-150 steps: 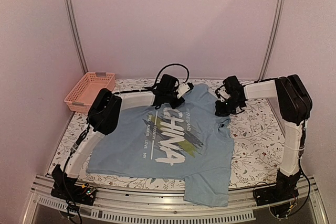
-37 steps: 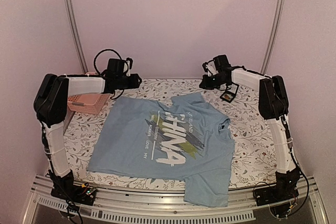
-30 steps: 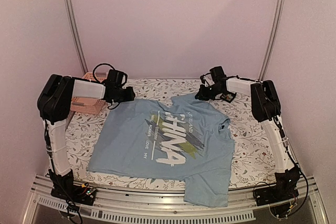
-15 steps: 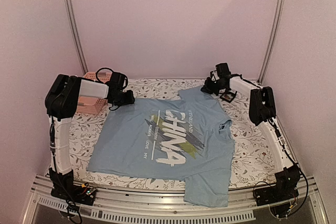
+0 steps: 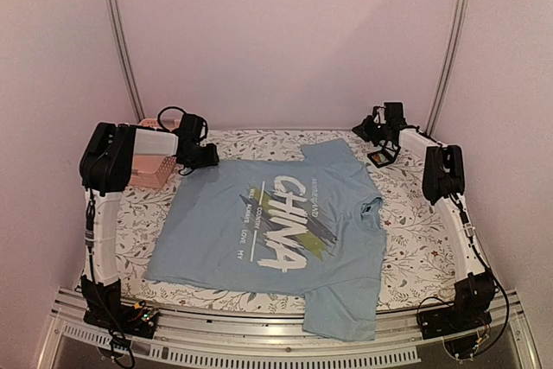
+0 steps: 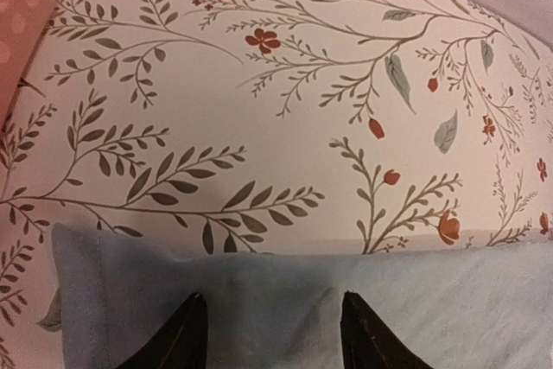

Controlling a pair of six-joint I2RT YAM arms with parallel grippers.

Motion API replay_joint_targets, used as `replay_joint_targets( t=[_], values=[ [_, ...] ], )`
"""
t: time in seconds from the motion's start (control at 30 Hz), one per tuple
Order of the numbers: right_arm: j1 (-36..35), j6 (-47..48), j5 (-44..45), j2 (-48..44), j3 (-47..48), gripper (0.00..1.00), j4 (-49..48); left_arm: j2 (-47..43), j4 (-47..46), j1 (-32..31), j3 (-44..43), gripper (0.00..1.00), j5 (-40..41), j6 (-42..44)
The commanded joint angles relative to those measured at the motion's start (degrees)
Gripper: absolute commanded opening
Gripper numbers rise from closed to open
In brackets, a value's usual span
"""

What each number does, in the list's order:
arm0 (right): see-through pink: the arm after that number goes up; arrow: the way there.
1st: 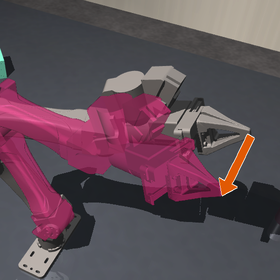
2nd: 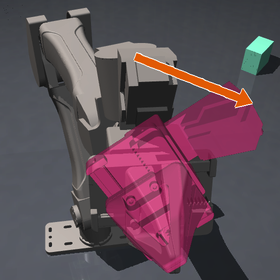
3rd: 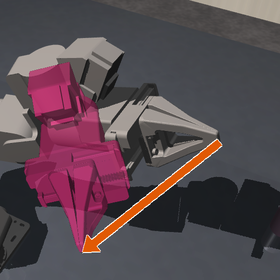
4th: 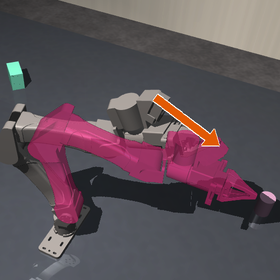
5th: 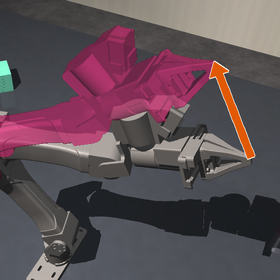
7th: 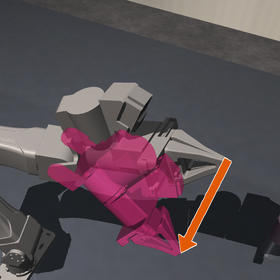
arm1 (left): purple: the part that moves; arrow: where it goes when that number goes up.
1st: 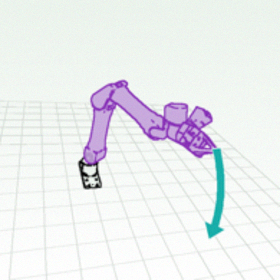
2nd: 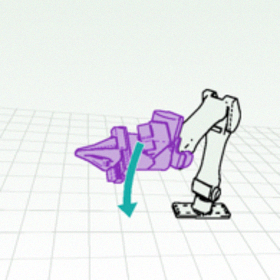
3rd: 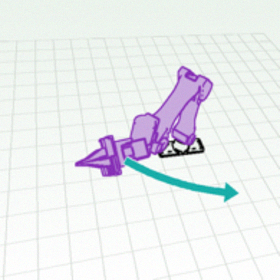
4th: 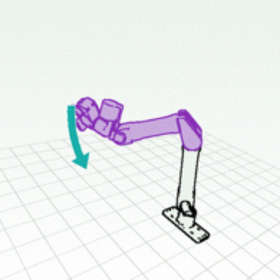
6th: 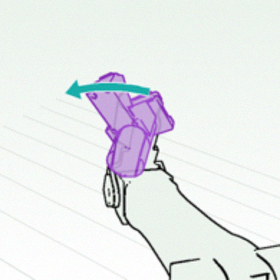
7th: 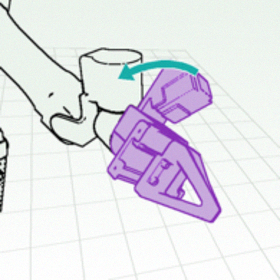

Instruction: Pin the brooch onto the clothing

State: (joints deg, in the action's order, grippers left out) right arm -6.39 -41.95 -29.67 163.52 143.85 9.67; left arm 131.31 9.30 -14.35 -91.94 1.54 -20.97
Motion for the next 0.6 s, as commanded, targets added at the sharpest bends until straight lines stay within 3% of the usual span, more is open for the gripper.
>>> replay_joint_targets(
  t=[0.0, 0.2, 0.43, 0.57],
  values=[
    [-3.9, 4.2, -3.5, -1.5, 1.1, 0.0, -3.1, -0.2, 0.9, 0.4, -0.9, 0.52, -1.1, 1.7],
    [-5.0, 9.5, -3.2, -10.4, -4.0, 0.0, 0.8, -4.8, 0.6, 0.4, 1.9, 0.53, -0.7, 2.3],
    [-7.6, 25.9, 8.4, -29.4, -25.7, 0.0, 13.8, -10.7, -2.4, 0.4, 10.2, 0.53, -1.0, 1.8],
    [-9.3, 30.0, 17.2, -34.4, -36.6, 0.0, 22.2, -11.8, -3.1, 0.2, 13.0, 0.53, -1.1, 0.6]
  ],
)
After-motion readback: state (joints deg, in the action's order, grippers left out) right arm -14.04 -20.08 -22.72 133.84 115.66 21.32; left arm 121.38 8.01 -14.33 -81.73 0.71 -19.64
